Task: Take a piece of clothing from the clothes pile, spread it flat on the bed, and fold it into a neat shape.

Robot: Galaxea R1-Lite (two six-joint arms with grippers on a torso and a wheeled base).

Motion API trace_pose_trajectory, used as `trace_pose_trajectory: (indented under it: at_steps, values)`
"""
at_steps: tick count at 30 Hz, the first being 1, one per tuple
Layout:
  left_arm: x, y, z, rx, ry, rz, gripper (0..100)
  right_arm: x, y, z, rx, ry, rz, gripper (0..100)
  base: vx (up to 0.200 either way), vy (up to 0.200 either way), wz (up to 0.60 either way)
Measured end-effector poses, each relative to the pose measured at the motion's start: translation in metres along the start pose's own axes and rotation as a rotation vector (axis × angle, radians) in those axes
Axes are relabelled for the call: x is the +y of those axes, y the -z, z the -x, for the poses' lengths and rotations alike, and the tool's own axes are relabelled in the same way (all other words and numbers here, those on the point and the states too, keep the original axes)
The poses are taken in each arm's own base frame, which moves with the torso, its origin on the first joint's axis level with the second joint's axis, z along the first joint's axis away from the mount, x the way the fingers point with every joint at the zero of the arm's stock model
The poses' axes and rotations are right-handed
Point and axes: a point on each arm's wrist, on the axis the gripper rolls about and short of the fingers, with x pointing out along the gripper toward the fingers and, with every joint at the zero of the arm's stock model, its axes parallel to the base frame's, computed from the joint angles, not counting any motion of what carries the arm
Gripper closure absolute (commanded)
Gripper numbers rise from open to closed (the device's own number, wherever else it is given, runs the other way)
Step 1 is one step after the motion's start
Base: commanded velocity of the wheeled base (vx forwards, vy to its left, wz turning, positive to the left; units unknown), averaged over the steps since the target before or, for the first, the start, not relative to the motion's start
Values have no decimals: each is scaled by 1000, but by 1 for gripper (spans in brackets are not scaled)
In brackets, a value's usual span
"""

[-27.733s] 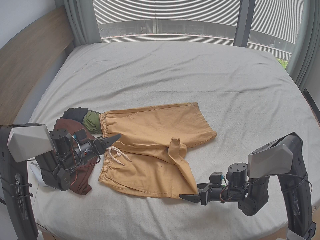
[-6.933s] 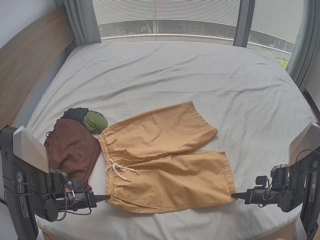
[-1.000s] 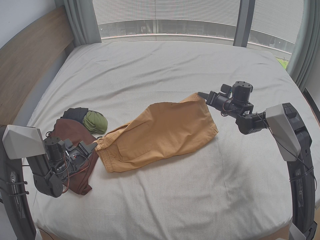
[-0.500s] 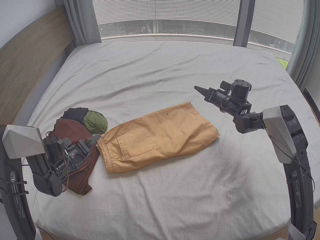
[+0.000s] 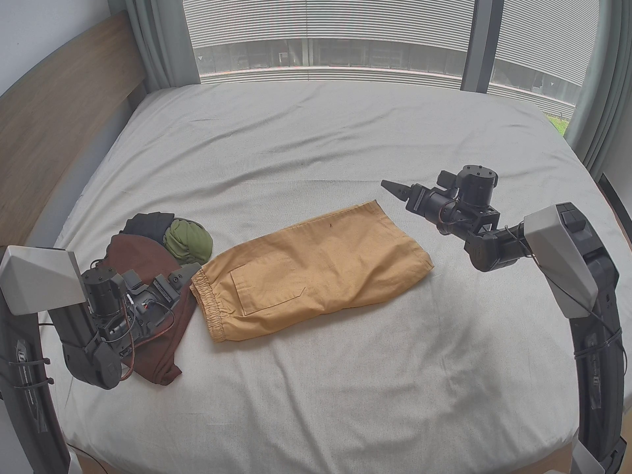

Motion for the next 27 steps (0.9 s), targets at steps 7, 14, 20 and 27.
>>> trace_pose_trajectory:
  at_steps: [7,14,20,27]
  values:
    - [-12,8,5,31,20,-51,0,16,18,38,114,39,-42,0,0,0,0]
    - [-23,17,13,63,39,-209,0,30,33,77,162,50,-61,0,0,0,0]
    - [-32,17,21,60,56,-342,0,33,44,94,184,54,-82,0,0,0,0]
    - [-33,15,25,52,56,-465,0,30,56,99,158,40,-115,0,0,0,0]
